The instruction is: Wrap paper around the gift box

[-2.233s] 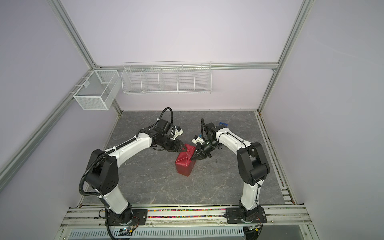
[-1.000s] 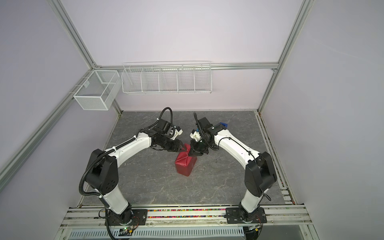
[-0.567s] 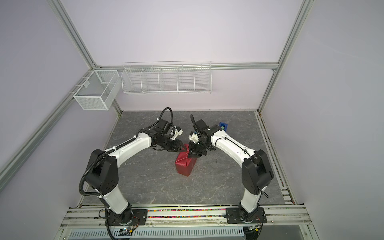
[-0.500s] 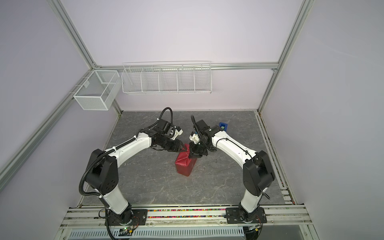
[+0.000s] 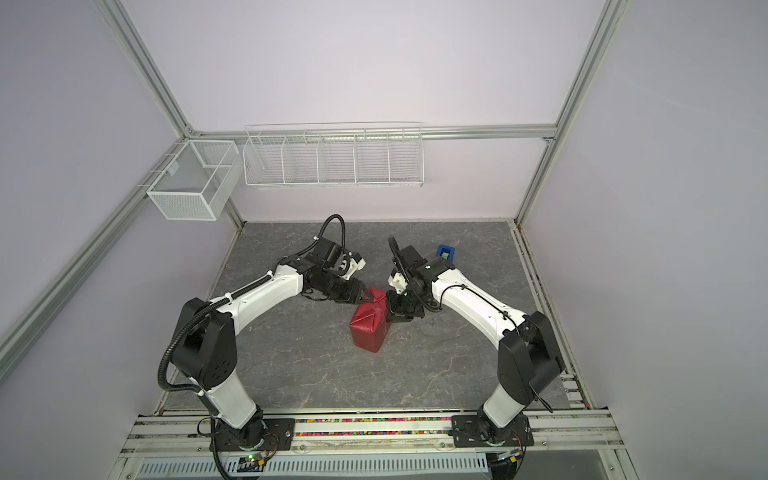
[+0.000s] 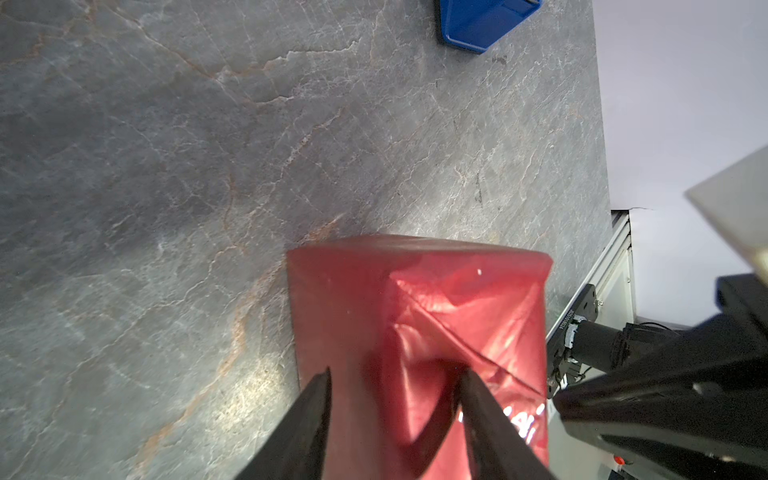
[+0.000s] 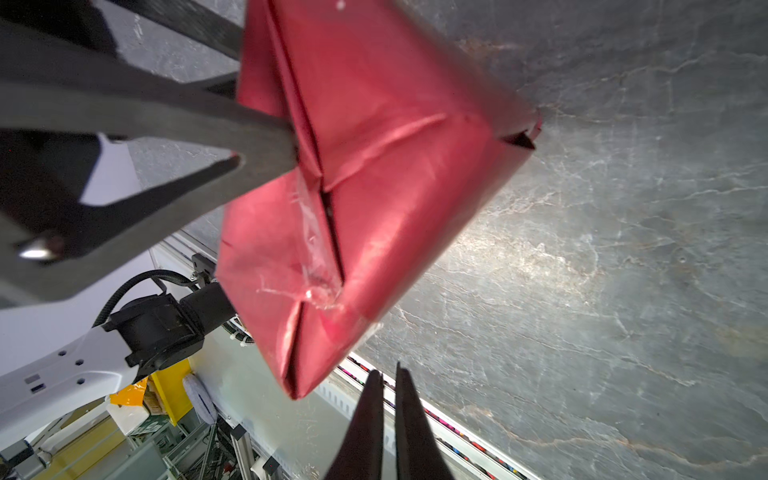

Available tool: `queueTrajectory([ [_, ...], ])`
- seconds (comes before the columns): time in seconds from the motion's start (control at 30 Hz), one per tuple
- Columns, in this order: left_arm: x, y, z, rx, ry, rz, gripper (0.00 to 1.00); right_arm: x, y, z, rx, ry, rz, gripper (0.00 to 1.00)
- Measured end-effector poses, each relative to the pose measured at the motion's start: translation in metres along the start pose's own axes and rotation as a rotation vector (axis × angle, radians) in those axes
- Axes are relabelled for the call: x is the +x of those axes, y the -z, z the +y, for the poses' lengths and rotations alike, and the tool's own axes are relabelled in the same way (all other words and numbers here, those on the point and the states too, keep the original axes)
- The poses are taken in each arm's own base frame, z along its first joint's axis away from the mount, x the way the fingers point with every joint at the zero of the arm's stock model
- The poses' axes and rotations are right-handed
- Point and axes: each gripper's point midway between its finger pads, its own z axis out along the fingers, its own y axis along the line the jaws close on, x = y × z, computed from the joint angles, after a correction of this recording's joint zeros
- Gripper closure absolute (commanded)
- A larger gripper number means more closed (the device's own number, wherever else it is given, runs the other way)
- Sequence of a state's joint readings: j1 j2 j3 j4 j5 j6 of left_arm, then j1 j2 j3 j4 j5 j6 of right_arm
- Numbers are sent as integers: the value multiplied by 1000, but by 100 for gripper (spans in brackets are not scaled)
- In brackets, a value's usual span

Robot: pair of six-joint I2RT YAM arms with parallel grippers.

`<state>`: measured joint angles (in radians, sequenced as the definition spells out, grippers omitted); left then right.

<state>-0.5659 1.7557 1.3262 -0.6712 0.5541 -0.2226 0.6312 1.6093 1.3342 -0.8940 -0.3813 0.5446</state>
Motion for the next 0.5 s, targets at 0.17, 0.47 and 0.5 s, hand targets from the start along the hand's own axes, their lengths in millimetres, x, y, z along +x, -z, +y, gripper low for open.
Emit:
queueTrajectory([
  [0.17, 0, 0, 0, 0, 0, 1, 50, -6, -4, 4, -34, -16, -42, 89],
  [0.47, 0, 1, 1, -8, 4, 2, 50, -3, -29, 2, -65, -65, -13, 91],
  [0.5, 0, 1, 1, -8, 4, 2, 50, -2, -31, 2, -69, -70, -12, 91],
])
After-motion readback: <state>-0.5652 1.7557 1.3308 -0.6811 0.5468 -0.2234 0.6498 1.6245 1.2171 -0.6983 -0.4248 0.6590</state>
